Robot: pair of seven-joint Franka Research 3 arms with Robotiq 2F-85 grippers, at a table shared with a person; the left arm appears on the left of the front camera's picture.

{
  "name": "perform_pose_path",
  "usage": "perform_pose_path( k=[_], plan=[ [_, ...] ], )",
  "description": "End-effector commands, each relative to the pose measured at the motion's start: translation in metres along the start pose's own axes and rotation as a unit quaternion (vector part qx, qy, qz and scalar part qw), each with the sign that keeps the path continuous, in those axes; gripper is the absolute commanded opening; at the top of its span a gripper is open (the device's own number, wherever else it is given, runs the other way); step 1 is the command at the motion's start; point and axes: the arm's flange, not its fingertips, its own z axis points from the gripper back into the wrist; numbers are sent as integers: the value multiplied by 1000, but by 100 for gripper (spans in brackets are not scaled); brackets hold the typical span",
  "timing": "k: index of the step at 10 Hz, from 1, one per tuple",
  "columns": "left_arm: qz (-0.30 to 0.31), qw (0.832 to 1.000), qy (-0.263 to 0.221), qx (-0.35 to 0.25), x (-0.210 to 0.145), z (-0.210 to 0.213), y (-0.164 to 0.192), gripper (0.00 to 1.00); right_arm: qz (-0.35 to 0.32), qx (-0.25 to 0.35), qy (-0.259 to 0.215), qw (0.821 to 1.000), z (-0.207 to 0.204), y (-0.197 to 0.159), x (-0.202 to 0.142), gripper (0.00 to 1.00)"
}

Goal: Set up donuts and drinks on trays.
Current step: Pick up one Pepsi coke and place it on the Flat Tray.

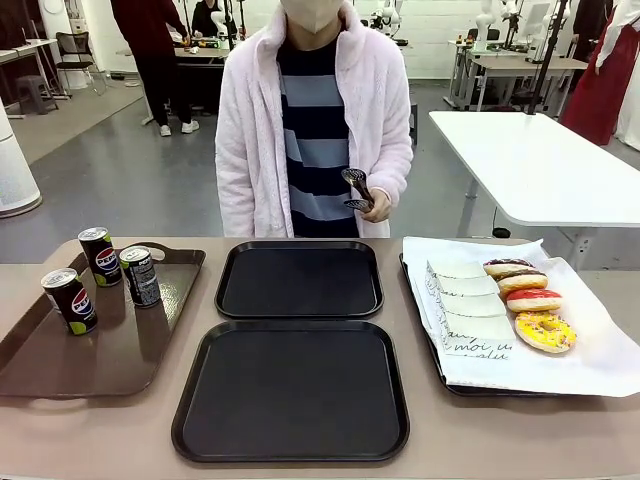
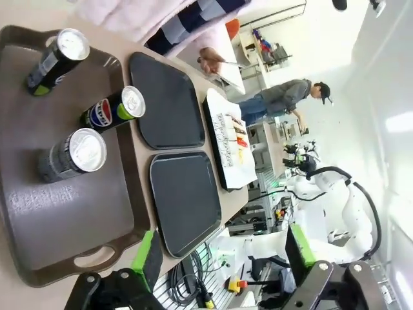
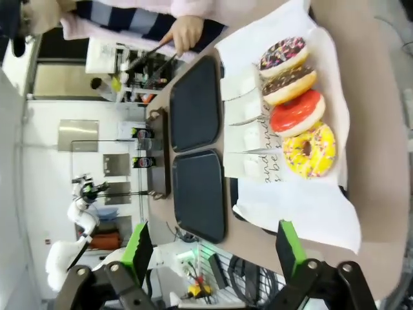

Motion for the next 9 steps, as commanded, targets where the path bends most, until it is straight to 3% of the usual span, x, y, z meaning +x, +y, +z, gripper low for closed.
perform_pose_path(
  k=[1,4,9],
  plan=[
    [9,1000,-16,-9,5,17,15,100,14,35,11,999,12,-10,5,100],
    [30,999,-26,2,-2,18,17,100,36,65,22,997,25,-6,-1,100],
    [35,999,-22,5,-3,24,23,100,27,48,27,998,22,-4,-8,100]
  ],
)
